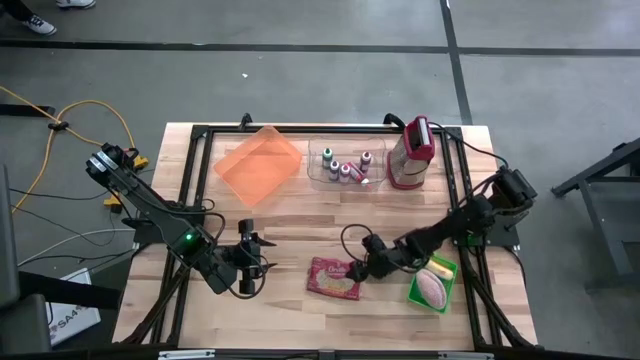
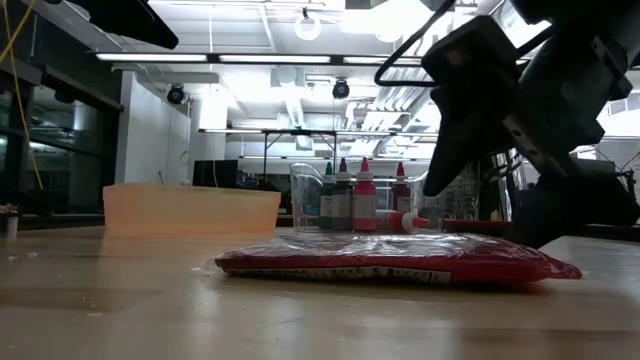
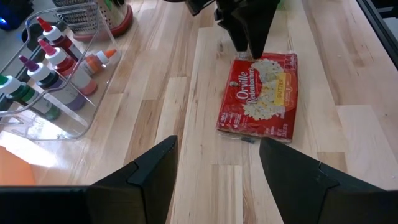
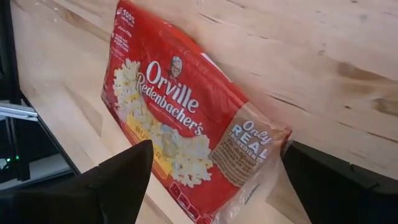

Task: Pick & Place Food Item
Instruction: Put the red popcorn bag into the orange bin

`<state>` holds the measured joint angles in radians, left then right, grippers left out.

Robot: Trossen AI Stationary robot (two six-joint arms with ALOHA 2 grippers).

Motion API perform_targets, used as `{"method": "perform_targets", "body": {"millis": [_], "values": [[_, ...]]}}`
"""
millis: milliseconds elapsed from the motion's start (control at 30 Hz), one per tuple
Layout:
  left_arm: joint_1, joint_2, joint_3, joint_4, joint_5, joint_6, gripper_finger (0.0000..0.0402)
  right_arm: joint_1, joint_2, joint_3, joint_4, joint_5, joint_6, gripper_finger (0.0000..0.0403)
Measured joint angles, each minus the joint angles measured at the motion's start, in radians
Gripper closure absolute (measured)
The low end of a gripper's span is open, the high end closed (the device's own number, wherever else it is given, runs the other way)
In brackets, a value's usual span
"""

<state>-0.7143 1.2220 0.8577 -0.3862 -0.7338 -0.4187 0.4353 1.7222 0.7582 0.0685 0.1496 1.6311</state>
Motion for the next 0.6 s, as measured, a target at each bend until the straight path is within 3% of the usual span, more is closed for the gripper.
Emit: {"method": "perform_targets", "body": {"millis": [333,600], "values": [[0.0,0.0,0.0,-0.001,0.0,0.0,0.0183,-0.03,0.002,0.0,-0.004,-0.025,-0.053,0.0067],[0.0,0.0,0.0,-0.001,0.0,0.0,0.0183,-0.044,0.005,-0.003,0.0,-0.041,-0.093,0.0149]]}}
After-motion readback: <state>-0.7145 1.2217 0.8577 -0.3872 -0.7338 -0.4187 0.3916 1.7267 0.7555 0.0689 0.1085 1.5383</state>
